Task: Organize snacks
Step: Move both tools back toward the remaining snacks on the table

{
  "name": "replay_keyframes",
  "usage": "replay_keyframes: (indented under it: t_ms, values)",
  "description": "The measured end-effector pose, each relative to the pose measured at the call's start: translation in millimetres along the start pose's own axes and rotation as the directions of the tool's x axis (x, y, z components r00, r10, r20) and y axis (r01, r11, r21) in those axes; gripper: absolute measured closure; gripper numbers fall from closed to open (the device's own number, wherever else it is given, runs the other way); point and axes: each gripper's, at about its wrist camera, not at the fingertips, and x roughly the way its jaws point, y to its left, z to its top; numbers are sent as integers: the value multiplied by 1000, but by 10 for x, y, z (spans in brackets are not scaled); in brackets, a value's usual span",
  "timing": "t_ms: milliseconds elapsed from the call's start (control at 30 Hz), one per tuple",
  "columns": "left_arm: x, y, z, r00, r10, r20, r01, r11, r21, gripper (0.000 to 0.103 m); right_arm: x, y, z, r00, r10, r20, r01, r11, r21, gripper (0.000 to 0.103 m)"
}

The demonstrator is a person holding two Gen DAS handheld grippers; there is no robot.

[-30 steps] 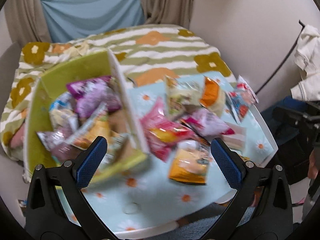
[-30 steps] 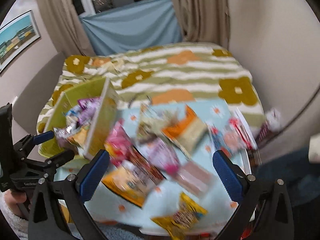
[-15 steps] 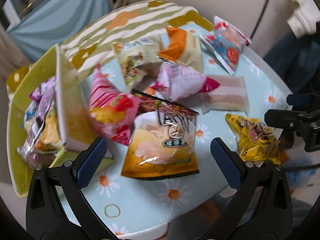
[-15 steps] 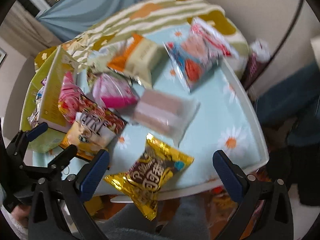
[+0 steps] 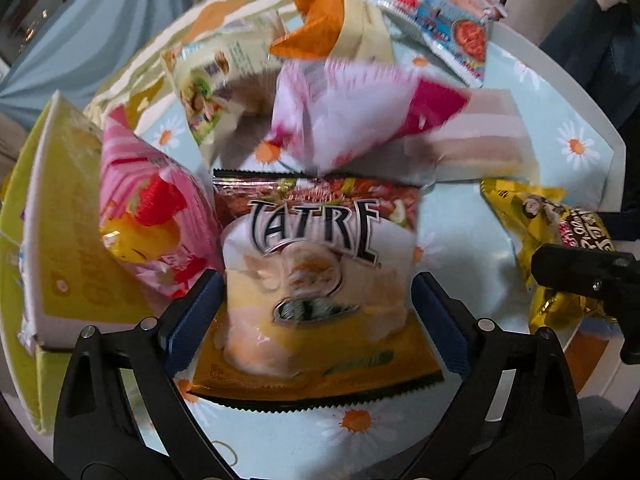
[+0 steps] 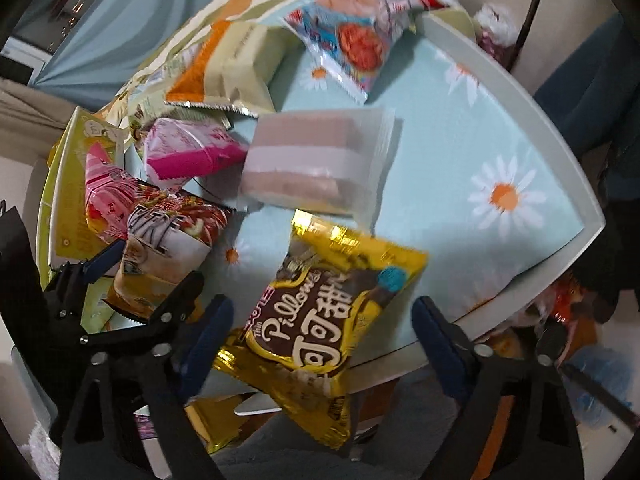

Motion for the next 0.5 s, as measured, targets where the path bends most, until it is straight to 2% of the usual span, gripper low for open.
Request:
replay_keyframes:
  t_ms: [33, 133, 200, 300, 500]
  values:
    - [36, 16, 2, 1000, -4, -13, 4, 1000, -5, 11, 25, -6, -5, 1000, -1, -2, 1, 1000, 4, 20]
    - [103, 41, -2, 999, -24, -36, 24, 1000, -14, 24, 70, -13, -4, 1000, -3, -8, 3, 1000, 18, 27]
    - [159, 42, -8, 998, -34, -60, 33, 999, -18, 38, 86, -15, 2, 1000, -8, -11, 8, 1000, 23, 29]
    - [164, 48, -25, 998, -33, -59, 32, 999, -20, 43, 104, -32, 18, 1000, -13, -12, 14, 1000, 26, 33]
    - [120, 32, -60, 997, -39, -66, 37, 999, -34, 45, 122, -72, 105, 1000, -21, -19, 21, 1000, 11, 40]
